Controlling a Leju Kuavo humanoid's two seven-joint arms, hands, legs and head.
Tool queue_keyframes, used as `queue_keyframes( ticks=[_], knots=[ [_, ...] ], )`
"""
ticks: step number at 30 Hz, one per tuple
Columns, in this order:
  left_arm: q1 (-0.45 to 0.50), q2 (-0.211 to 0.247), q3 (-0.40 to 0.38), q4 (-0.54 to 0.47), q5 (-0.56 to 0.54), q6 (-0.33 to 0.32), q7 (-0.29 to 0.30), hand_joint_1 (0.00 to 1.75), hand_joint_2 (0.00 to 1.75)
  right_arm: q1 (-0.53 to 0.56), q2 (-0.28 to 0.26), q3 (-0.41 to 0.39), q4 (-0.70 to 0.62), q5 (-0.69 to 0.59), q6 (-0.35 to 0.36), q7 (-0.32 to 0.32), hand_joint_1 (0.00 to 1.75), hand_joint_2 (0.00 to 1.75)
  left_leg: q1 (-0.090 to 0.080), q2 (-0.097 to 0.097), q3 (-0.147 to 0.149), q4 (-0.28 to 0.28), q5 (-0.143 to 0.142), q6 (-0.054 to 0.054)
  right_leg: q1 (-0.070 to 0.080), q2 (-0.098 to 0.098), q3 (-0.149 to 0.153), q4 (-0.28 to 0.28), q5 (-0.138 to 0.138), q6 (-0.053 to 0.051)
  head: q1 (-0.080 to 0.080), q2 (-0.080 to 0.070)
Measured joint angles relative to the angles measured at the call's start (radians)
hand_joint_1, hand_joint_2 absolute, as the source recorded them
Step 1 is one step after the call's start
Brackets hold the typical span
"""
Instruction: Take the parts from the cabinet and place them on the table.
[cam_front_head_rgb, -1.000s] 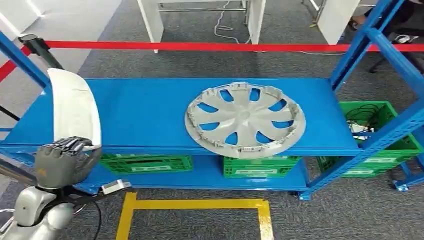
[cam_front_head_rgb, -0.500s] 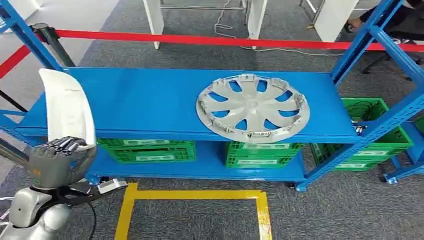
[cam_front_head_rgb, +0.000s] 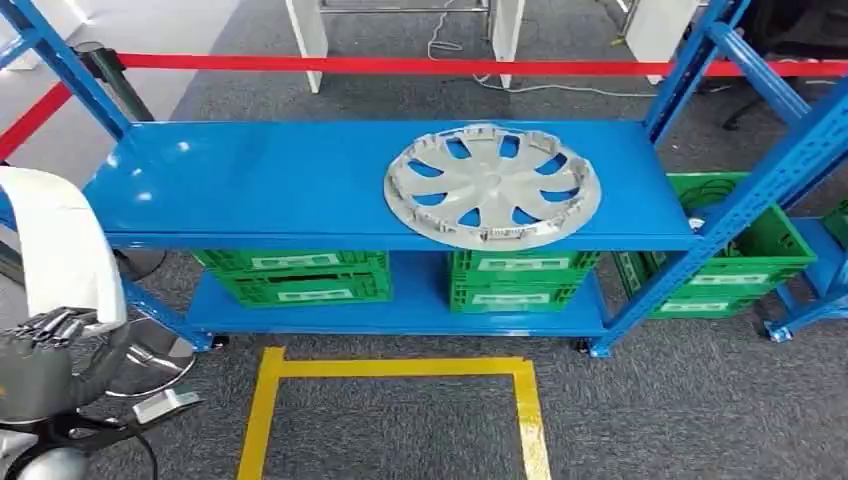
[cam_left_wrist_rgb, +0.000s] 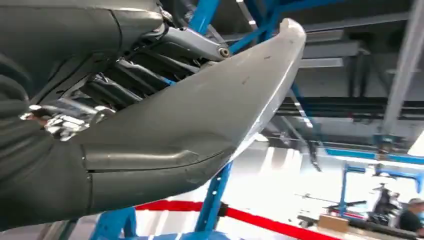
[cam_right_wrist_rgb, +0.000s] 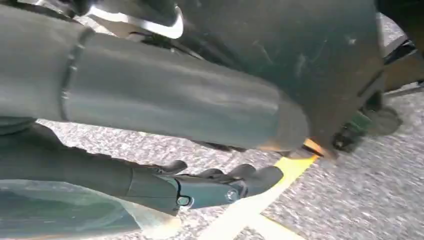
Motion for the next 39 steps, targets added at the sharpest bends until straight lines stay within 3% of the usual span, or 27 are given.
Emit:
queue_keyframes(
  ticks=[2, 3, 4, 5, 7, 8, 9, 13, 14, 15, 17, 18, 19, 21, 22, 23, 25, 28, 29, 30, 31, 32, 33, 34, 36, 38, 39],
  knots=[
    [0.009, 0.004, 0.019, -0.005, 0.013, 0.000, 0.000, 1.75, 1.75, 0.000, 0.007, 0.001, -0.001, 0.006, -0.001, 0.004, 0.00, 0.00, 0.009, 0.000, -0.031, 0.151, -0.107, -0.012, 0.002, -0.005, -0.032, 0.017, 0.014, -0.008, -0.004, 0.000],
    [0.013, 0.008, 0.025, -0.005, 0.017, 0.000, 0.000, 1.75, 1.75, -0.002, 0.010, 0.001, -0.001, 0.008, -0.002, 0.005, 0.00, 0.00, 0.014, 0.000, -0.040, 0.216, -0.126, -0.018, 0.002, -0.007, -0.050, 0.028, 0.019, -0.008, -0.004, 0.000],
    [0.016, 0.013, 0.030, -0.005, 0.026, 0.000, 0.000, 1.75, 1.75, -0.003, 0.012, 0.002, -0.002, 0.010, -0.002, 0.006, 0.00, 0.00, 0.019, 0.000, -0.036, 0.248, -0.113, -0.022, 0.001, -0.009, -0.070, 0.042, 0.022, -0.006, -0.005, 0.000],
    [0.019, 0.019, 0.035, -0.005, 0.034, 0.000, 0.000, 1.75, 1.75, -0.006, 0.013, 0.003, -0.003, 0.011, -0.005, 0.007, 0.00, 0.00, 0.024, 0.000, -0.012, 0.236, -0.076, -0.028, -0.001, -0.010, -0.092, 0.057, 0.027, -0.005, -0.007, 0.000],
    [0.019, 0.029, 0.044, -0.005, 0.044, 0.000, 0.000, 1.75, 1.75, -0.010, 0.016, 0.005, -0.004, 0.011, -0.009, 0.007, 0.00, 0.00, 0.036, 0.000, 0.074, 0.113, -0.007, -0.038, -0.005, -0.011, -0.127, 0.084, 0.032, 0.003, -0.006, 0.000],
    [0.018, 0.033, 0.047, -0.005, 0.047, 0.000, 0.000, 1.75, 1.75, -0.012, 0.018, 0.005, -0.004, 0.010, -0.013, 0.007, 0.00, 0.00, 0.040, -0.001, 0.120, 0.036, -0.018, -0.042, -0.005, -0.011, -0.139, 0.095, 0.035, 0.008, -0.007, 0.000],
    [0.016, 0.035, 0.048, -0.006, 0.049, 0.000, 0.000, 1.75, 1.75, -0.013, 0.018, 0.005, -0.005, 0.006, -0.017, 0.006, 0.00, 0.00, 0.030, -0.005, 0.154, -0.019, -0.047, -0.039, -0.002, -0.010, -0.150, 0.101, 0.041, 0.016, -0.010, 0.000],
    [0.014, 0.043, 0.048, -0.006, 0.056, 0.000, 0.002, 1.75, 1.75, -0.007, 0.020, 0.005, -0.005, -0.007, -0.031, -0.004, 0.00, 0.00, 0.027, -0.003, 0.131, -0.043, -0.026, -0.001, -0.002, -0.008, -0.174, 0.092, 0.081, 0.042, -0.008, 0.000],
    [0.009, 0.043, 0.048, -0.006, 0.056, 0.000, 0.002, 1.75, 1.75, -0.007, 0.020, 0.004, -0.005, -0.011, -0.034, -0.007, 0.00, 0.00, 0.031, 0.003, 0.122, -0.048, -0.015, 0.009, -0.005, -0.004, -0.180, 0.100, 0.051, 0.047, -0.008, 0.000],
    [0.005, 0.043, 0.046, -0.006, 0.056, 0.000, 0.002, 1.75, 1.75, -0.006, 0.020, 0.004, -0.005, -0.013, -0.039, -0.010, 0.00, 0.00, 0.031, 0.003, 0.109, -0.048, -0.005, 0.019, -0.005, -0.002, -0.195, 0.127, 0.000, 0.049, 0.000, 0.000],
    [0.001, 0.043, 0.043, -0.006, 0.056, 0.000, 0.002, 1.75, 1.75, -0.006, 0.020, 0.004, -0.005, -0.016, -0.045, -0.016, 0.00, 0.00, 0.028, 0.006, 0.081, -0.047, 0.017, 0.026, -0.006, 0.000, -0.219, 0.260, -0.116, 0.052, 0.004, 0.000],
    [0.000, 0.042, 0.041, -0.006, 0.056, 0.000, 0.003, 1.75, 1.75, -0.004, 0.020, 0.003, -0.005, -0.019, -0.049, -0.022, 0.00, 0.00, 0.026, 0.007, 0.067, -0.046, 0.028, 0.027, -0.006, 0.001, -0.227, 0.324, -0.145, 0.053, 0.004, 0.000],
    [0.000, 0.041, 0.038, -0.005, 0.056, 0.000, 0.003, 1.75, 1.75, -0.002, 0.020, 0.003, -0.005, -0.022, -0.051, -0.027, 0.00, 0.00, 0.025, 0.008, 0.052, -0.046, 0.039, 0.027, -0.006, 0.001, -0.224, 0.363, -0.139, 0.053, 0.004, 0.000],
    [0.000, 0.039, 0.032, -0.005, 0.056, 0.000, 0.007, 1.75, 1.75, 0.002, 0.019, 0.000, -0.005, -0.025, -0.054, -0.035, 0.00, 0.00, 0.024, 0.009, 0.028, -0.045, 0.058, 0.025, -0.006, 0.001, -0.172, 0.328, -0.060, 0.051, 0.004, 0.000],
    [0.000, 0.038, 0.028, -0.005, 0.056, 0.000, 0.011, 1.75, 1.75, 0.004, 0.018, -0.002, -0.005, -0.027, -0.055, -0.039, 0.00, 0.00, 0.024, 0.008, 0.017, -0.045, 0.066, 0.022, -0.006, 0.001, -0.119, 0.259, -0.020, 0.048, 0.004, 0.000],
    [0.000, 0.038, 0.024, -0.005, 0.055, 0.000, 0.016, 1.75, 1.75, 0.004, 0.017, -0.002, -0.005, -0.030, -0.059, -0.043, 0.00, 0.00, 0.024, 0.008, 0.012, -0.044, 0.074, 0.018, -0.006, 0.001, -0.061, 0.173, -0.005, 0.044, 0.005, 0.000],
    [0.001, 0.038, 0.021, -0.005, 0.053, 0.000, 0.021, 1.75, 1.75, 0.005, 0.016, -0.009, -0.005, -0.042, -0.069, -0.056, 0.00, 0.00, 0.019, 0.008, 0.004, -0.041, 0.093, 0.008, -0.002, 0.004, 0.036, 0.014, -0.043, 0.037, 0.002, 0.000],
    [0.004, 0.034, 0.017, -0.005, 0.053, 0.000, 0.021, 1.75, 1.75, 0.014, 0.016, -0.019, -0.005, -0.050, -0.072, -0.063, 0.00, 0.00, 0.019, 0.009, -0.005, -0.059, 0.132, -0.007, 0.001, 0.005, 0.010, 0.008, -0.027, 0.030, 0.004, 0.000],
    [0.005, 0.033, 0.016, -0.005, 0.053, 0.000, 0.021, 1.75, 1.75, 0.015, 0.016, -0.019, -0.005, -0.050, -0.072, -0.066, 0.00, 0.00, 0.023, 0.007, -0.013, -0.054, 0.111, -0.012, -0.009, 0.001, 0.007, 0.000, -0.018, 0.026, 0.004, 0.000],
    [0.006, 0.033, 0.014, -0.005, 0.053, 0.000, 0.021, 1.75, 1.75, 0.018, 0.014, -0.020, -0.005, -0.051, -0.074, -0.067, 0.00, 0.00, 0.023, 0.006, -0.021, -0.028, 0.052, -0.018, -0.007, 0.001, -0.004, 0.007, -0.010, 0.015, -0.003, 0.000],
    [0.006, 0.031, 0.013, -0.005, 0.054, 0.000, 0.021, 1.75, 1.75, 0.021, 0.013, -0.021, -0.005, -0.051, -0.075, -0.069, 0.00, 0.00, 0.025, 0.006, -0.030, 0.032, -0.014, -0.021, -0.006, -0.003, -0.017, 0.014, 0.001, 0.002, -0.011, 0.000],
    [0.006, 0.030, 0.009, -0.005, 0.053, 0.000, 0.021, 1.75, 1.75, 0.023, 0.013, -0.022, -0.005, -0.051, -0.075, -0.073, 0.00, 0.00, 0.025, 0.006, -0.041, 0.109, -0.071, -0.024, -0.005, -0.005, -0.033, 0.022, 0.010, 0.000, -0.012, 0.000],
    [0.005, 0.028, 0.004, -0.005, 0.046, 0.000, 0.021, 1.75, 1.75, 0.025, 0.007, -0.026, -0.005, -0.052, -0.073, -0.082, 0.00, 0.00, 0.025, 0.005, -0.053, 0.197, -0.110, -0.026, -0.003, -0.006, -0.052, 0.032, 0.016, -0.001, -0.013, 0.000],
    [0.006, 0.026, -0.001, -0.005, 0.041, 0.000, 0.021, 1.75, 1.75, 0.026, 0.001, -0.027, -0.005, -0.054, -0.069, -0.089, 0.00, 0.00, 0.025, 0.005, -0.054, 0.251, -0.118, -0.028, -0.003, -0.008, -0.072, 0.045, 0.021, 0.000, -0.013, 0.000],
    [0.004, 0.023, -0.007, -0.005, 0.032, 0.000, 0.026, 1.75, 1.75, 0.030, -0.015, -0.028, -0.005, -0.055, -0.056, -0.101, 0.00, 0.00, 0.026, 0.006, -0.007, 0.232, -0.068, -0.027, -0.003, -0.008, -0.110, 0.070, 0.028, 0.001, -0.014, 0.000],
    [-0.001, 0.022, -0.011, -0.005, 0.029, 0.000, 0.031, 1.75, 1.75, 0.031, -0.024, -0.030, -0.005, -0.053, -0.052, -0.103, 0.00, 0.00, 0.028, 0.005, 0.093, 0.099, -0.019, -0.022, -0.003, -0.007, -0.141, 0.090, 0.038, 0.005, -0.014, 0.000],
    [-0.007, 0.022, -0.013, -0.005, 0.032, 0.000, 0.037, 1.75, 1.75, 0.031, -0.027, -0.031, -0.005, -0.050, -0.048, -0.102, 0.00, 0.00, 0.028, 0.003, 0.141, 0.022, -0.048, -0.018, -0.001, -0.006, -0.152, 0.097, 0.043, 0.010, -0.014, 0.000]
  ],
)
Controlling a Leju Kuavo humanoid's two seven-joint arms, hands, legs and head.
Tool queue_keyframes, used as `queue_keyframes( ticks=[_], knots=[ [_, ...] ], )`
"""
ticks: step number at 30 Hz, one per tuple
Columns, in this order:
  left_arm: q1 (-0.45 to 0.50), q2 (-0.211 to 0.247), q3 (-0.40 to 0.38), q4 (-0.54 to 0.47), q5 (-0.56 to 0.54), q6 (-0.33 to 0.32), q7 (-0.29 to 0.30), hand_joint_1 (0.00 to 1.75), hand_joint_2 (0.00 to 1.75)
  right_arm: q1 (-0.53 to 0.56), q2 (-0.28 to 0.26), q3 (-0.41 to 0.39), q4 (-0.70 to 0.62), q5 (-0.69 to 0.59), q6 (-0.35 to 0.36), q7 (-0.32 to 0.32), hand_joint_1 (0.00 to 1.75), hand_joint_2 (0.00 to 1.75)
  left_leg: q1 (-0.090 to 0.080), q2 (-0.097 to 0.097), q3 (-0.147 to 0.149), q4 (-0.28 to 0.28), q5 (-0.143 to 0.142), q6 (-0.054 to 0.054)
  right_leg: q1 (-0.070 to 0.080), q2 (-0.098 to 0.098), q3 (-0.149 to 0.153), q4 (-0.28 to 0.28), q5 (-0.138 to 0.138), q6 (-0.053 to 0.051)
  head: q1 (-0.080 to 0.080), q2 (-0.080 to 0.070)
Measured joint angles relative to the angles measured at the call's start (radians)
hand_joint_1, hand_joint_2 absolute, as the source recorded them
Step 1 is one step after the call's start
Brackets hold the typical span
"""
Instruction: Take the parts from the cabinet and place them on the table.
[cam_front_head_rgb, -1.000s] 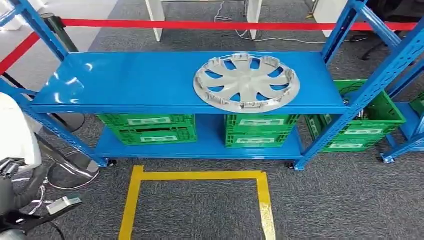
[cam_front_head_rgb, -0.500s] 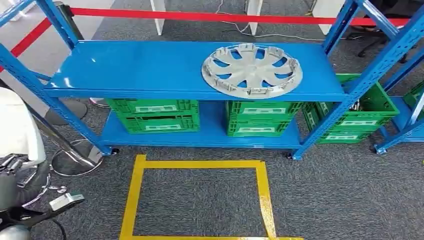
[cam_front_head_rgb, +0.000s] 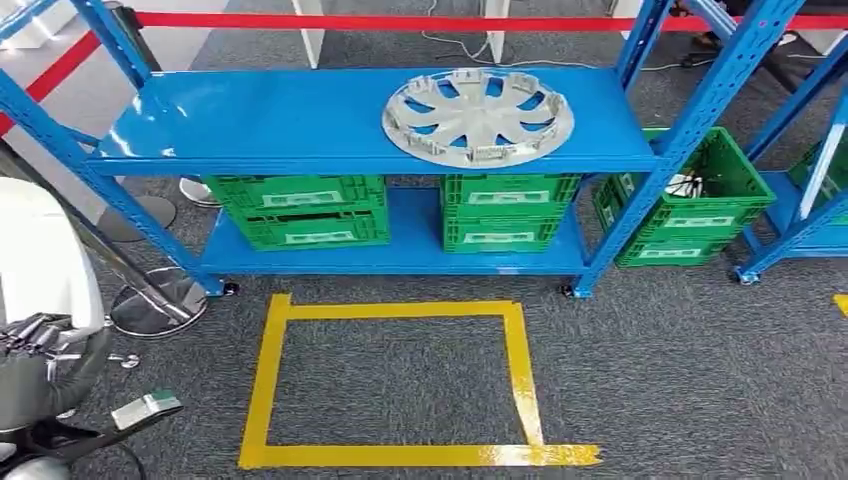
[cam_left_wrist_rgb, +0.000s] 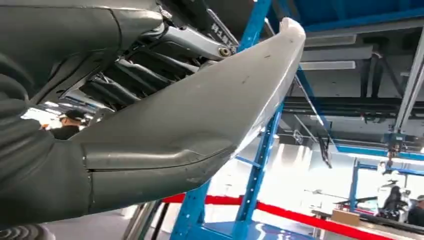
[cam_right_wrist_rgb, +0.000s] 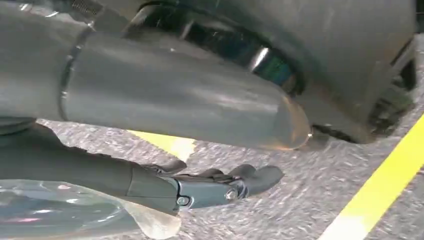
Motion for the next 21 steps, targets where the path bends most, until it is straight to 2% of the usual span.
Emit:
queue_keyframes(
  ticks=[1, 2, 4, 5, 6, 7, 8, 9, 10, 11, 12, 13, 14, 15, 16, 17, 19, 20, 21],
  knots=[
    [-0.006, 0.000, -0.006, 0.000, 0.003, 0.000, 0.003, 1.75, 1.75, 0.000, -0.001, 0.000, 0.000, 0.003, 0.003, 0.002, 0.00, 0.00, -0.005, -0.002, 0.029, -0.056, -0.010, 0.004, 0.004, 0.001, -0.006, 0.005, 0.007, 0.006, 0.002, 0.000],
    [-0.011, 0.001, -0.013, 0.000, 0.005, 0.000, 0.007, 1.75, 1.75, -0.001, -0.001, 0.000, 0.000, 0.005, 0.005, 0.002, 0.00, 0.00, -0.006, -0.002, 0.026, -0.061, -0.012, 0.008, 0.002, 0.001, -0.012, 0.002, 0.021, 0.013, 0.002, 0.000],
    [-0.013, 0.002, -0.016, 0.000, 0.005, 0.000, 0.017, 1.75, 1.75, 0.003, -0.001, -0.001, 0.000, 0.003, 0.006, 0.002, 0.00, 0.00, -0.012, -0.002, 0.012, -0.063, 0.005, 0.021, 0.000, 0.001, -0.021, -0.006, 0.044, 0.023, 0.001, 0.000],
    [-0.012, 0.001, -0.018, 0.000, 0.006, 0.000, 0.022, 1.75, 1.75, 0.008, -0.005, -0.003, 0.000, -0.005, 0.008, 0.002, 0.00, 0.00, -0.002, 0.002, -0.003, -0.075, 0.023, 0.033, 0.000, 0.004, -0.030, -0.004, 0.039, 0.030, 0.002, 0.000],
    [-0.014, 0.001, -0.021, 0.000, 0.006, 0.000, 0.024, 1.75, 1.75, 0.012, -0.006, -0.005, 0.000, -0.010, 0.010, 0.000, 0.00, 0.00, -0.003, 0.006, -0.017, -0.075, 0.036, 0.040, -0.001, 0.008, -0.039, 0.012, -0.008, 0.037, 0.002, 0.000],
    [-0.012, 0.001, -0.021, -0.001, 0.006, 0.000, 0.025, 1.75, 1.75, 0.015, -0.006, -0.008, 0.000, -0.014, 0.012, -0.002, 0.00, 0.00, -0.003, 0.007, -0.035, -0.075, 0.049, 0.051, -0.001, 0.008, -0.050, 0.055, -0.076, 0.040, 0.010, 0.000],
    [-0.010, 0.001, -0.022, -0.001, 0.006, 0.000, 0.026, 1.75, 1.75, 0.016, -0.006, -0.011, 0.000, -0.016, 0.013, -0.002, 0.00, 0.00, -0.004, 0.008, -0.050, -0.074, 0.061, 0.052, -0.002, 0.008, -0.063, 0.116, -0.138, 0.044, 0.015, 0.000],
    [-0.008, 0.001, -0.022, -0.001, 0.006, 0.000, 0.029, 1.75, 1.75, 0.016, -0.008, -0.013, 0.000, -0.019, 0.013, -0.003, 0.00, 0.00, -0.005, 0.008, -0.068, -0.074, 0.076, 0.052, -0.002, 0.008, -0.069, 0.187, -0.185, 0.046, 0.015, 0.000],
    [-0.006, 0.001, -0.023, -0.001, 0.006, 0.000, 0.034, 1.75, 1.75, 0.016, -0.008, -0.014, 0.000, -0.021, 0.016, -0.006, 0.00, 0.00, -0.005, 0.009, -0.087, -0.073, 0.090, 0.052, -0.002, 0.008, -0.070, 0.243, -0.197, 0.048, 0.015, 0.000],
    [-0.004, 0.001, -0.026, -0.001, 0.006, 0.000, 0.036, 1.75, 1.75, 0.016, -0.008, -0.014, 0.000, -0.024, 0.016, -0.007, 0.00, 0.00, -0.006, 0.010, -0.108, -0.071, 0.106, 0.051, -0.002, 0.008, -0.059, 0.275, -0.167, 0.049, 0.015, 0.000],
    [-0.004, 0.001, -0.029, -0.001, 0.006, 0.000, 0.037, 1.75, 1.75, 0.017, -0.008, -0.015, 0.000, -0.025, 0.016, -0.008, 0.00, 0.00, -0.006, 0.010, -0.127, -0.070, 0.120, 0.050, -0.002, 0.008, -0.035, 0.270, -0.116, 0.048, 0.015, 0.000],
    [-0.005, 0.001, -0.035, -0.001, 0.007, 0.000, 0.037, 1.75, 1.75, 0.017, -0.009, -0.017, 0.000, -0.026, 0.017, -0.008, 0.00, 0.00, -0.006, 0.010, -0.146, -0.069, 0.135, 0.047, -0.002, 0.008, 0.006, 0.235, -0.064, 0.047, 0.016, 0.000],
    [-0.005, 0.001, -0.038, -0.001, 0.009, 0.000, 0.037, 1.75, 1.75, 0.017, -0.010, -0.019, 0.000, -0.026, 0.017, -0.009, 0.00, 0.00, -0.006, 0.010, -0.159, -0.068, 0.149, 0.044, -0.002, 0.009, 0.063, 0.169, -0.040, 0.045, 0.016, 0.000],
    [-0.006, 0.001, -0.040, -0.001, 0.010, 0.000, 0.037, 1.75, 1.75, 0.014, -0.011, -0.021, 0.000, -0.026, 0.017, -0.010, 0.00, 0.00, -0.006, 0.008, -0.169, -0.066, 0.164, 0.039, -0.003, 0.010, 0.141, 0.068, -0.063, 0.040, 0.016, 0.000],
    [-0.006, 0.001, -0.042, -0.001, 0.010, 0.000, 0.038, 1.75, 1.75, 0.012, -0.011, -0.022, 0.000, -0.026, 0.017, -0.010, 0.00, 0.00, -0.011, 0.007, -0.175, -0.063, 0.173, 0.033, 0.001, 0.010, 0.230, -0.062, -0.096, 0.037, 0.019, 0.000],
    [-0.009, 0.001, -0.045, -0.001, 0.010, 0.000, 0.039, 1.75, 1.75, 0.009, -0.011, -0.024, 0.000, -0.026, 0.018, -0.011, 0.00, 0.00, -0.010, 0.009, -0.179, -0.064, 0.189, 0.028, 0.001, 0.013, 0.259, -0.135, -0.130, 0.028, 0.018, 0.000],
    [-0.018, 0.002, -0.055, -0.001, 0.010, 0.000, 0.040, 1.75, 1.75, 0.010, -0.011, -0.027, 0.000, -0.026, 0.019, -0.013, 0.00, 0.00, -0.007, 0.010, -0.180, -0.084, 0.225, 0.017, 0.007, 0.015, 0.236, -0.113, -0.111, 0.022, 0.019, 0.000],
    [-0.018, 0.003, -0.061, -0.001, 0.010, 0.000, 0.042, 1.75, 1.75, 0.014, -0.010, -0.028, 0.000, -0.026, 0.019, -0.012, 0.00, 0.00, -0.009, 0.005, -0.183, -0.092, 0.238, 0.010, 0.001, 0.011, 0.219, -0.116, -0.090, 0.009, 0.017, 0.000],
    [-0.016, 0.002, -0.064, 0.000, 0.009, 0.000, 0.042, 1.75, 1.75, 0.013, -0.011, -0.028, 0.001, -0.026, 0.019, -0.012, 0.00, 0.00, -0.005, 0.003, -0.191, -0.082, 0.192, 0.004, -0.001, 0.005, 0.206, -0.112, -0.078, 0.000, 0.015, 0.000]
  ],
)
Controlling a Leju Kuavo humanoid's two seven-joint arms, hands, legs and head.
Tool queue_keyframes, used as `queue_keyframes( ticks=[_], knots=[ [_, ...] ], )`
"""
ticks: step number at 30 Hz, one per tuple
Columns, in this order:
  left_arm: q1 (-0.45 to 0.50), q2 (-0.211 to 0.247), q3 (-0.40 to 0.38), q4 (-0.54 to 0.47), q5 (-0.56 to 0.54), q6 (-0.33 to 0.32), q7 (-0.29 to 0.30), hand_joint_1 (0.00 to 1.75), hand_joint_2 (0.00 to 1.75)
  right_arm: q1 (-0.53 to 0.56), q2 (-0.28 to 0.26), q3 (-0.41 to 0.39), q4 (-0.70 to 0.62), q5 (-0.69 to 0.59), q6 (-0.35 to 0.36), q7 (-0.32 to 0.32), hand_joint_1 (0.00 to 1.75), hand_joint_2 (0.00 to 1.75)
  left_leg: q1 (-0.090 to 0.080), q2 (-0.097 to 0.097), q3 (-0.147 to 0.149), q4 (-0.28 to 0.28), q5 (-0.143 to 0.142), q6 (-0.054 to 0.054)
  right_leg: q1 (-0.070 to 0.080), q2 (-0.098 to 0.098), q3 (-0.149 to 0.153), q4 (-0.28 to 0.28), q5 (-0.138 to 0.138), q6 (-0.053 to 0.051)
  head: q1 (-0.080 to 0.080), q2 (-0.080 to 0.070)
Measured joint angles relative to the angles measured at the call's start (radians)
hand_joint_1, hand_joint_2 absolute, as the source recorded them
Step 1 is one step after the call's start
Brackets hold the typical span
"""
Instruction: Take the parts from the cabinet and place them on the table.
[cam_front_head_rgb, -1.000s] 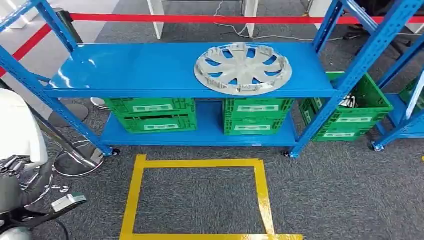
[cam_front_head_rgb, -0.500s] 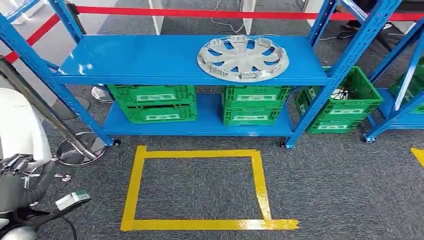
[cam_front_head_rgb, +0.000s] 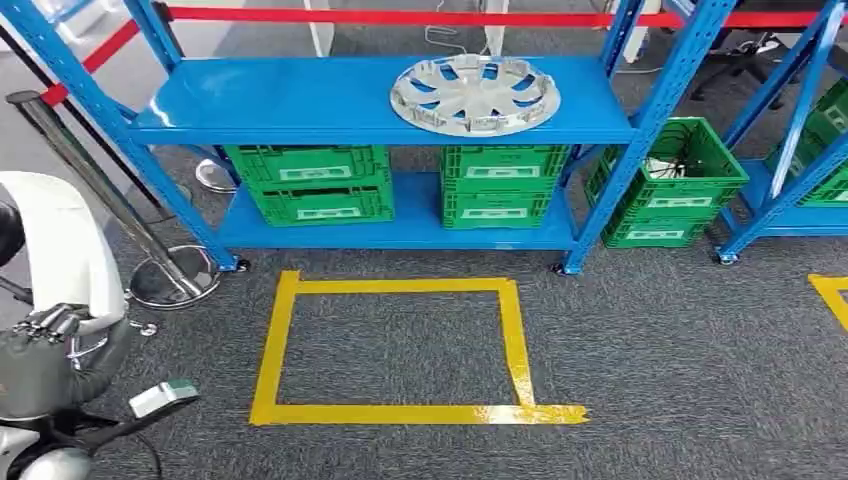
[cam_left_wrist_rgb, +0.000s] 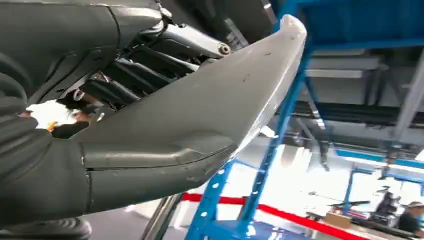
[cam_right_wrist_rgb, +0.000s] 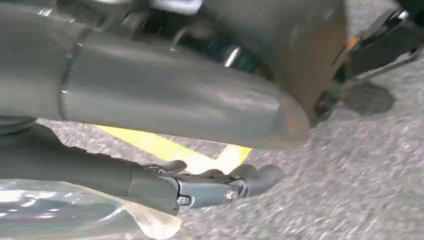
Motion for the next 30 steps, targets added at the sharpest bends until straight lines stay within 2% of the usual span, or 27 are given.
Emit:
queue_keyframes(
  ticks=[1, 2, 3, 4, 5, 6, 7, 8, 9, 10, 11, 13, 14, 15, 16, 17, 18, 19, 20, 21, 22, 24, 25, 26, 28, 29, 30],
  knots=[
    [-0.001, 0.001, -0.002, 0.000, 0.000, 0.000, 0.000, 1.75, 1.75, 0.002, -0.001, -0.001, 0.001, 0.000, 0.000, 0.001, 0.00, 0.00, 0.001, -0.001, -0.006, 0.039, -0.076, -0.002, 0.001, -0.001, -0.017, 0.001, 0.013, -0.009, -0.004, 0.000],
    [-0.002, 0.001, -0.005, 0.000, 0.000, 0.000, 0.000, 1.75, 1.75, 0.004, -0.002, -0.001, 0.001, 0.000, 0.000, 0.001, 0.00, 0.00, 0.003, -0.001, -0.011, 0.113, -0.159, -0.006, 0.003, -0.004, -0.037, 0.004, 0.027, -0.015, -0.008, 0.000],
    [-0.002, 0.001, -0.006, 0.001, 0.000, 0.000, 0.002, 1.75, 1.75, 0.004, -0.002, -0.001, 0.001, 0.000, 0.001, 0.000, 0.00, 0.00, 0.003, -0.001, -0.014, 0.194, -0.217, -0.009, 0.005, -0.005, -0.057, 0.010, 0.042, -0.017, -0.007, 0.000],
    [-0.003, 0.001, -0.008, 0.002, 0.001, 0.000, 0.004, 1.75, 1.75, 0.003, -0.002, -0.001, 0.001, 0.001, 0.002, 0.000, 0.00, 0.00, 0.003, -0.001, -0.015, 0.267, -0.240, -0.010, 0.006, -0.005, -0.076, 0.018, 0.053, -0.016, -0.008, 0.000],
    [-0.005, 0.001, -0.011, 0.004, 0.001, 0.000, 0.008, 1.75, 1.75, 0.003, -0.002, -0.001, 0.001, 0.001, 0.003, 0.000, 0.00, 0.00, 0.003, -0.001, -0.011, 0.320, -0.222, -0.011, 0.007, -0.006, -0.094, 0.029, 0.065, -0.016, -0.011, 0.000],
    [-0.007, 0.002, -0.017, 0.006, 0.003, 0.000, 0.012, 1.75, 1.75, 0.002, -0.002, -0.001, 0.001, 0.001, 0.003, 0.000, 0.00, 0.00, 0.003, -0.001, 0.001, 0.335, -0.176, -0.009, 0.008, -0.006, -0.120, 0.039, 0.072, -0.016, -0.011, 0.000],
    [-0.009, 0.003, -0.023, 0.008, 0.005, 0.000, 0.014, 1.75, 1.75, 0.002, -0.002, -0.001, 0.001, 0.001, 0.003, 0.000, 0.00, 0.00, 0.002, -0.001, 0.023, 0.327, -0.116, -0.007, 0.008, -0.008, -0.146, 0.049, 0.082, -0.014, -0.012, 0.000],
    [-0.010, 0.006, -0.028, 0.010, 0.009, 0.000, 0.018, 1.75, 1.75, 0.002, -0.002, -0.001, 0.001, 0.001, 0.004, 0.000, 0.00, 0.00, 0.002, -0.001, 0.066, 0.281, -0.084, -0.002, 0.009, -0.009, -0.170, 0.059, 0.091, -0.013, -0.012, 0.000],
    [-0.012, 0.008, -0.033, 0.011, 0.013, 0.000, 0.019, 1.75, 1.75, 0.002, -0.002, -0.001, 0.001, 0.001, 0.004, 0.000, 0.00, 0.00, 0.000, -0.003, 0.130, 0.198, -0.103, 0.007, 0.009, -0.008, -0.184, 0.067, 0.099, -0.010, -0.013, 0.000],
    [-0.016, 0.011, -0.037, 0.011, 0.015, 0.000, 0.022, 1.75, 1.75, 0.001, 0.000, -0.001, 0.000, 0.001, 0.005, 0.000, 0.00, 0.00, -0.006, -0.002, 0.218, 0.082, -0.155, 0.016, 0.014, -0.007, -0.192, 0.075, 0.104, -0.006, -0.013, 0.000],
    [-0.023, 0.013, -0.040, 0.011, 0.016, 0.000, 0.025, 1.75, 1.75, 0.002, 0.000, -0.001, 0.000, 0.001, 0.006, 0.000, 0.00, 0.00, -0.005, -0.001, 0.268, -0.004, -0.194, 0.021, 0.014, -0.007, -0.193, 0.079, 0.109, -0.001, -0.012, 0.000],
    [-0.035, 0.016, -0.052, 0.013, 0.016, 0.000, 0.030, 1.75, 1.75, -0.002, 0.000, -0.001, 0.000, 0.001, 0.007, -0.001, 0.00, 0.00, -0.011, -0.002, 0.261, -0.024, -0.203, 0.022, 0.009, -0.010, -0.207, 0.078, 0.130, 0.011, -0.012, 0.000],
    [-0.035, 0.017, -0.055, 0.013, 0.015, 0.000, 0.030, 1.75, 1.75, -0.001, 0.000, -0.001, 0.000, 0.001, 0.008, -0.001, 0.00, 0.00, -0.008, -0.001, 0.251, -0.030, -0.194, 0.029, 0.012, -0.011, -0.214, 0.079, 0.137, 0.019, -0.011, 0.000],
    [-0.036, 0.017, -0.058, 0.016, 0.015, 0.000, 0.032, 1.75, 1.75, 0.001, 0.000, -0.001, 0.000, 0.001, 0.008, 0.000, 0.00, 0.00, -0.003, 0.005, 0.244, -0.034, -0.182, 0.037, 0.008, -0.003, -0.227, 0.091, 0.119, 0.025, -0.013, 0.000],
    [-0.037, 0.017, -0.061, 0.016, 0.015, 0.000, 0.032, 1.75, 1.75, 0.002, 0.000, -0.001, 0.001, 0.001, 0.008, 0.000, 0.00, 0.00, -0.002, 0.005, 0.235, -0.033, -0.175, 0.045, 0.008, 0.000, -0.245, 0.123, 0.081, 0.029, -0.007, 0.000],
    [-0.037, 0.017, -0.066, 0.017, 0.016, 0.000, 0.032, 1.75, 1.75, 0.003, 0.000, -0.001, 0.001, 0.001, 0.009, 0.000, 0.00, 0.00, -0.003, 0.005, 0.224, -0.032, -0.167, 0.049, 0.006, 0.003, -0.269, 0.194, 0.031, 0.033, 0.000, 0.000],
    [-0.037, 0.018, -0.070, 0.018, 0.016, 0.000, 0.032, 1.75, 1.75, 0.003, 0.000, -0.001, 0.001, 0.001, 0.009, 0.000, 0.00, 0.00, -0.004, 0.005, 0.214, -0.032, -0.158, 0.050, 0.005, 0.003, -0.297, 0.275, -0.011, 0.036, 0.000, 0.000],
    [-0.037, 0.018, -0.074, 0.021, 0.016, 0.000, 0.032, 1.75, 1.75, 0.003, 0.000, -0.001, 0.001, 0.001, 0.009, 0.000, 0.00, 0.00, -0.005, 0.006, 0.202, -0.030, -0.148, 0.050, 0.004, 0.003, -0.322, 0.351, -0.044, 0.039, 0.001, 0.000],
    [-0.037, 0.018, -0.076, 0.023, 0.016, 0.000, 0.032, 1.75, 1.75, 0.004, 0.000, -0.001, 0.000, 0.001, 0.009, 0.000, 0.00, 0.00, -0.006, 0.006, 0.192, -0.028, -0.142, 0.048, 0.004, 0.003, -0.324, 0.382, -0.051, 0.040, 0.001, 0.000],
    [-0.037, 0.018, -0.077, 0.025, 0.016, 0.000, 0.032, 1.75, 1.75, 0.005, 0.000, -0.001, 0.000, 0.001, 0.010, 0.000, 0.00, 0.00, -0.006, 0.006, 0.185, -0.026, -0.137, 0.047, 0.004, 0.003, -0.301, 0.360, -0.036, 0.040, 0.001, 0.000],
    [-0.037, 0.018, -0.078, 0.026, 0.016, 0.000, 0.032, 1.75, 1.75, 0.006, 0.000, -0.001, 0.001, 0.001, 0.010, 0.000, 0.00, 0.00, -0.005, 0.006, 0.179, -0.023, -0.134, 0.045, 0.003, 0.003, -0.254, 0.296, -0.004, 0.039, 0.001, 0.000],
    [-0.037, 0.018, -0.079, 0.026, 0.016, 0.000, 0.032, 1.75, 1.75, 0.006, 0.000, -0.001, 0.001, 0.001, 0.010, 0.000, 0.00, 0.00, -0.005, 0.006, 0.175, -0.016, -0.132, 0.041, 0.002, 0.003, -0.137, 0.113, 0.063, 0.033, 0.001, 0.000],
    [-0.037, 0.018, -0.079, 0.026, 0.016, 0.000, 0.032, 1.75, 1.75, 0.003, 0.000, -0.001, 0.001, 0.001, 0.010, 0.000, 0.00, 0.00, -0.011, 0.006, 0.170, -0.013, -0.131, 0.037, 0.004, 0.004, -0.109, 0.065, 0.046, 0.029, 0.001, 0.000],
    [-0.040, 0.018, -0.079, 0.026, 0.016, 0.000, 0.032, 1.75, 1.75, 0.003, 0.000, -0.001, 0.001, 0.001, 0.010, -0.001, 0.00, 0.00, -0.013, 0.006, 0.162, -0.005, -0.129, 0.031, 0.004, 0.004, -0.100, 0.047, 0.048, 0.027, 0.001, 0.000],
    [-0.042, 0.018, -0.081, 0.027, 0.016, 0.000, 0.032, 1.75, 1.75, 0.006, 0.000, -0.001, 0.001, 0.001, 0.010, -0.001, 0.00, 0.00, -0.012, 0.006, 0.155, -0.006, -0.119, 0.019, 0.006, 0.005, -0.112, 0.058, 0.053, 0.018, 0.000, 0.000],
    [-0.042, 0.019, -0.083, 0.027, 0.017, 0.000, 0.031, 1.75, 1.75, 0.009, 0.000, -0.001, 0.001, 0.001, 0.011, -0.001, 0.00, 0.00, -0.012, 0.006, 0.154, -0.005, -0.116, 0.014, 0.005, 0.004, -0.114, 0.056, 0.058, 0.012, 0.000, 0.000],
    [-0.042, 0.020, -0.085, 0.027, 0.018, 0.000, 0.030, 1.75, 1.75, 0.009, 0.000, -0.001, 0.001, 0.001, 0.011, -0.001, 0.00, 0.00, -0.010, 0.004, 0.149, 0.002, -0.128, 0.011, -0.004, 0.002, -0.114, 0.048, 0.066, 0.001, 0.001, 0.000]
  ],
)
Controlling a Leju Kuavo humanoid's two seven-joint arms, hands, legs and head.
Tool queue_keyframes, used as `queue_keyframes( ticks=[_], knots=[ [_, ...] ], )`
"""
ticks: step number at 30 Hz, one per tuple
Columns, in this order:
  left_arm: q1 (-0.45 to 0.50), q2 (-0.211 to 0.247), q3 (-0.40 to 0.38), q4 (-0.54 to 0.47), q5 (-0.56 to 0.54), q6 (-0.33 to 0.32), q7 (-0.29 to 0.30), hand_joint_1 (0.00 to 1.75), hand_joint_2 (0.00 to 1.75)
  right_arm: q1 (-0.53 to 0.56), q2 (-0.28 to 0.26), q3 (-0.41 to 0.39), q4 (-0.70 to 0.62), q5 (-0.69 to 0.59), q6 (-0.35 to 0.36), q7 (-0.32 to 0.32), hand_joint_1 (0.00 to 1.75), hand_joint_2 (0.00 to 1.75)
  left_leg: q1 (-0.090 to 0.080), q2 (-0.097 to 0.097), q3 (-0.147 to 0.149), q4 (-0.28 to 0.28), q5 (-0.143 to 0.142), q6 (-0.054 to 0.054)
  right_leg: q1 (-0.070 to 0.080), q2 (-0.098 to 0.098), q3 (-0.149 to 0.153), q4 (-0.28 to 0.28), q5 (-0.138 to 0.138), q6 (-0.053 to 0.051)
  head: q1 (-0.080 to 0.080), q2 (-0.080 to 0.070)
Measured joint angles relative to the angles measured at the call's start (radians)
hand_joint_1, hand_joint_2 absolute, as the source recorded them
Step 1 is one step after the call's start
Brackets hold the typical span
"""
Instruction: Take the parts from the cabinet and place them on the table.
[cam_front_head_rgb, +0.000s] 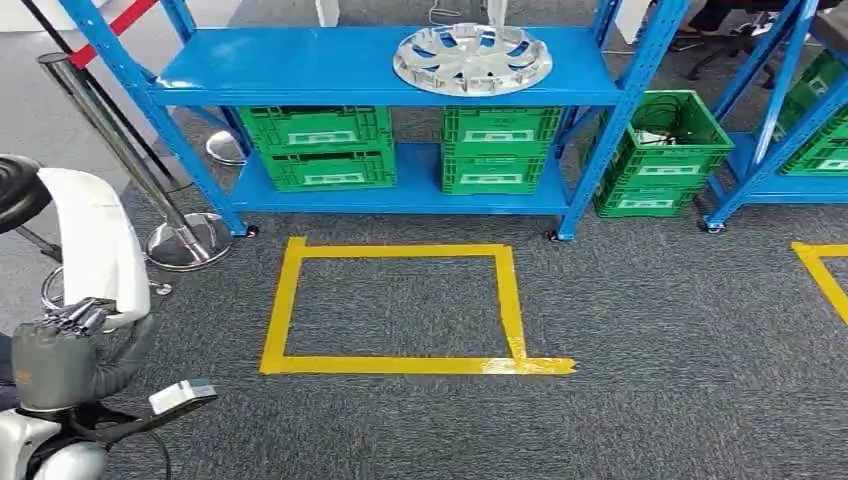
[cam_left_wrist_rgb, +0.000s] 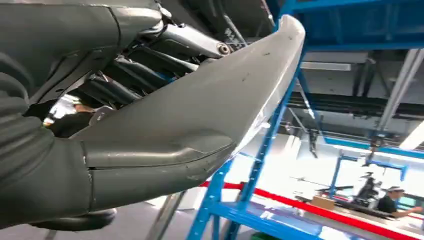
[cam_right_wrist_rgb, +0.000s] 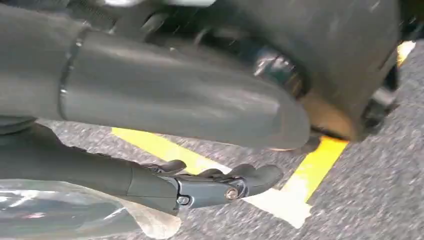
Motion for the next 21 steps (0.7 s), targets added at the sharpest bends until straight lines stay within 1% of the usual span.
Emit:
queue_keyframes(
  ticks=[1, 2, 3, 4, 5, 6, 7, 8, 9, 10, 11, 12, 14, 15, 16, 17, 18, 19, 20, 21],
  knots=[
    [-0.001, 0.002, -0.003, 0.000, 0.001, 0.000, 0.000, 1.75, 1.75, -0.001, 0.000, 0.000, 0.001, 0.000, 0.000, 0.000, 0.00, 0.00, 0.000, -0.002, -0.010, 0.028, -0.029, -0.006, 0.001, 0.000, -0.003, 0.000, 0.004, -0.005, -0.005, 0.000],
    [-0.004, 0.003, -0.005, 0.001, 0.003, 0.000, 0.000, 1.75, 1.75, -0.002, 0.000, 0.000, 0.001, 0.000, 0.001, 0.000, 0.00, 0.00, 0.002, -0.003, -0.038, 0.094, -0.073, -0.012, 0.002, -0.001, -0.008, 0.000, 0.007, -0.009, -0.007, 0.000],
    [-0.005, 0.005, -0.007, 0.001, 0.003, 0.000, 0.000, 1.75, 1.75, -0.002, 0.000, 0.000, 0.001, 0.000, 0.003, 0.000, 0.00, 0.00, 0.004, -0.003, -0.072, 0.182, -0.117, -0.016, 0.003, -0.001, -0.013, 0.001, 0.009, -0.013, -0.006, 0.000],
    [-0.005, 0.005, -0.009, 0.002, 0.004, 0.000, 0.000, 1.75, 1.75, -0.002, 0.000, 0.000, 0.001, 0.000, 0.005, 0.000, 0.00, 0.00, 0.004, -0.003, -0.104, 0.262, -0.150, -0.019, 0.004, -0.001, -0.017, 0.002, 0.011, -0.014, -0.006, 0.000],
    [-0.005, 0.005, -0.011, 0.004, 0.005, 0.000, 0.000, 1.75, 1.75, -0.001, 0.000, 0.000, 0.001, 0.000, 0.005, 0.000, 0.00, 0.00, 0.005, -0.003, -0.123, 0.311, -0.163, -0.020, 0.004, -0.001, -0.021, 0.003, 0.013, -0.014, -0.007, 0.000],
    [-0.006, 0.005, -0.014, 0.006, 0.005, 0.000, 0.000, 1.75, 1.75, 0.000, 0.000, 0.000, 0.001, 0.000, 0.006, 0.001, 0.00, 0.00, 0.006, -0.003, -0.117, 0.309, -0.148, -0.020, 0.004, -0.001, -0.023, 0.005, 0.014, -0.013, -0.006, 0.000],
    [-0.007, 0.005, -0.017, 0.007, 0.005, 0.000, 0.000, 1.75, 1.75, 0.001, 0.000, 0.000, 0.001, 0.000, 0.006, 0.001, 0.00, 0.00, 0.006, -0.003, -0.091, 0.262, -0.114, -0.019, 0.004, 0.000, -0.025, 0.007, 0.015, -0.012, -0.007, 0.000],
    [-0.011, 0.005, -0.020, 0.007, 0.005, 0.000, 0.001, 1.75, 1.75, 0.000, 0.000, 0.000, 0.001, 0.000, 0.006, 0.001, 0.00, 0.00, 0.006, -0.003, -0.046, 0.177, -0.066, -0.016, 0.004, 0.000, -0.025, 0.010, 0.015, -0.012, -0.007, 0.000],
    [-0.017, 0.006, -0.022, 0.007, 0.005, 0.000, 0.001, 1.75, 1.75, -0.002, 0.000, 0.000, 0.001, 0.001, 0.006, 0.001, 0.00, 0.00, 0.006, -0.003, 0.004, 0.078, -0.021, -0.012, 0.004, 0.001, -0.025, 0.012, 0.015, -0.011, -0.008, 0.000],
    [-0.023, 0.006, -0.024, 0.007, 0.005, 0.000, 0.001, 1.75, 1.75, -0.003, 0.000, 0.000, 0.001, 0.000, 0.006, 0.001, 0.00, 0.00, 0.006, -0.004, 0.033, 0.017, -0.015, -0.007, 0.006, 0.001, -0.027, 0.013, 0.015, -0.009, -0.007, 0.000],
    [-0.028, 0.006, -0.027, 0.008, 0.005, 0.000, 0.001, 1.75, 1.75, -0.006, 0.000, 0.000, 0.001, 0.001, 0.006, 0.001, 0.00, 0.00, 0.002, -0.005, 0.035, 0.002, -0.016, -0.004, 0.012, 0.002, -0.035, 0.021, 0.016, -0.003, -0.008, 0.000],
    [-0.033, 0.008, -0.030, 0.008, 0.006, 0.000, 0.001, 1.75, 1.75, -0.007, 0.000, 0.000, 0.001, 0.001, 0.007, 0.001, 0.00, 0.00, 0.001, -0.005, 0.030, -0.003, -0.020, 0.001, 0.012, 0.001, -0.045, 0.022, 0.021, 0.004, -0.006, 0.000],
    [-0.034, 0.011, -0.036, 0.008, 0.007, 0.000, 0.003, 1.75, 1.75, -0.006, 0.000, 0.000, 0.001, 0.001, 0.007, 0.002, 0.00, 0.00, -0.002, -0.005, 0.022, 0.001, -0.014, 0.010, 0.009, 0.000, -0.048, 0.020, 0.029, 0.016, -0.006, 0.000],
    [-0.036, 0.014, -0.039, 0.008, 0.008, 0.000, 0.006, 1.75, 1.75, -0.006, 0.000, 0.000, 0.001, 0.001, 0.007, 0.002, 0.00, 0.00, 0.006, -0.003, 0.021, -0.010, -0.006, 0.022, 0.012, 0.001, -0.052, 0.024, 0.024, 0.020, -0.007, 0.000],
    [-0.041, 0.015, -0.040, 0.008, 0.009, 0.000, 0.006, 1.75, 1.75, -0.007, 0.000, 0.000, 0.001, 0.000, 0.008, 0.002, 0.00, 0.00, 0.007, -0.001, 0.019, -0.011, -0.001, 0.028, 0.010, 0.003, -0.068, 0.042, -0.003, 0.026, -0.005, 0.000],
    [-0.046, 0.015, -0.042, 0.008, 0.010, 0.000, 0.007, 1.75, 1.75, -0.007, 0.000, 0.000, 0.001, 0.000, 0.009, 0.002, 0.00, 0.00, 0.008, -0.001, 0.014, -0.011, 0.002, 0.033, 0.009, 0.003, -0.086, 0.093, -0.043, 0.030, 0.002, 0.000],
    [-0.048, 0.015, -0.044, 0.008, 0.013, 0.000, 0.007, 1.75, 1.75, -0.008, 0.000, 0.000, 0.001, 0.000, 0.010, 0.002, 0.00, 0.00, 0.007, -0.001, 0.009, -0.010, 0.004, 0.036, 0.005, 0.002, -0.118, 0.176, -0.087, 0.033, 0.006, 0.000],
    [-0.049, 0.015, -0.046, 0.008, 0.015, 0.000, 0.007, 1.75, 1.75, -0.008, 0.000, 0.000, 0.001, 0.000, 0.011, 0.002, 0.00, 0.00, 0.006, 0.001, 0.003, -0.010, 0.008, 0.039, 0.005, 0.003, -0.155, 0.266, -0.128, 0.037, 0.005, 0.000],
    [-0.049, 0.016, -0.047, 0.009, 0.015, 0.000, 0.007, 1.75, 1.75, -0.007, 0.000, 0.000, 0.001, 0.000, 0.011, 0.002, 0.00, 0.00, 0.006, 0.002, -0.003, -0.009, 0.011, 0.039, 0.005, 0.002, -0.178, 0.326, -0.148, 0.039, 0.006, 0.000],
    [-0.048, 0.016, -0.048, 0.010, 0.015, 0.000, 0.007, 1.75, 1.75, -0.007, 0.000, 0.000, 0.001, 0.000, 0.011, 0.002, 0.00, 0.00, 0.006, 0.002, -0.005, -0.009, 0.013, 0.038, 0.005, 0.002, -0.176, 0.334, -0.142, 0.039, 0.006, 0.000]
  ],
)
